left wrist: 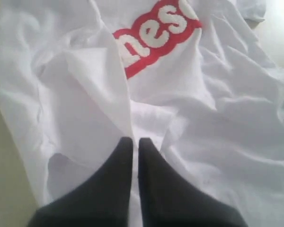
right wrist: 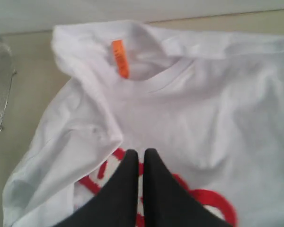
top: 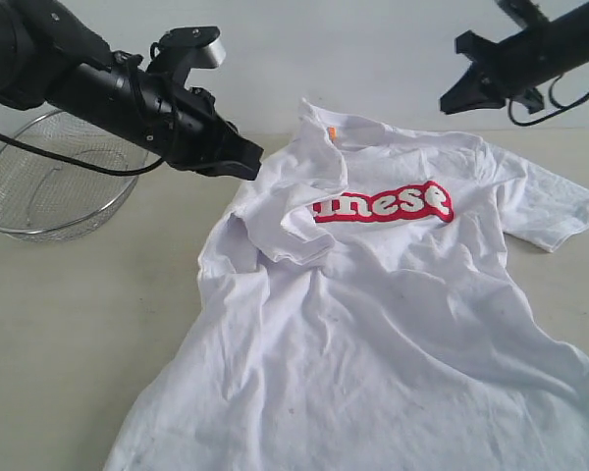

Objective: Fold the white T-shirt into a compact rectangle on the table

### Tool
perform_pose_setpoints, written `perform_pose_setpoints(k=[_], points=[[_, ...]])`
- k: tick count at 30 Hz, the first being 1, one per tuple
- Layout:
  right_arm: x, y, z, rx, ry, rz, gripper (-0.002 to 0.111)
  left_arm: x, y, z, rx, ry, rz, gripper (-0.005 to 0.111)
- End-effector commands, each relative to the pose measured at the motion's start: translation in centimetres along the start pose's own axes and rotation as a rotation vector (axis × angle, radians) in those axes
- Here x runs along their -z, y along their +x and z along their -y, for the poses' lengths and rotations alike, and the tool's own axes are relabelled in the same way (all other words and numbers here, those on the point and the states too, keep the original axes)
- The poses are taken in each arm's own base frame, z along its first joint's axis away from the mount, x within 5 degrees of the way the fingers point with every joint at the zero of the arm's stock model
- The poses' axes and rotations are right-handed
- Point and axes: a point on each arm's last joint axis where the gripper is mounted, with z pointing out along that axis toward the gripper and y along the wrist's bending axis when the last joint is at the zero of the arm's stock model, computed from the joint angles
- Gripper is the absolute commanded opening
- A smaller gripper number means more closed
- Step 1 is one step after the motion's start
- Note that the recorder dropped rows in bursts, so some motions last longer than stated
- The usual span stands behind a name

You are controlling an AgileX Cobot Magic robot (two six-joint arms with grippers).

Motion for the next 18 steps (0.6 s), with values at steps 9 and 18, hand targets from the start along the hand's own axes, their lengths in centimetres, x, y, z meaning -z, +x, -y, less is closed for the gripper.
perform_pose_setpoints(k=[9, 18], points=[[-1.9, 7.7, -7.4, 0.093, 0.019, -0.235, 0.000, 4.6, 0.6, 3.4, -0.040, 0.045, 0.036, 0.004], [7.3, 20.2, -14.0, 0.174, 0.181, -0.312, 0.000, 6.5, 6.4, 8.2, 0.021, 0.231, -0.087, 0.004]])
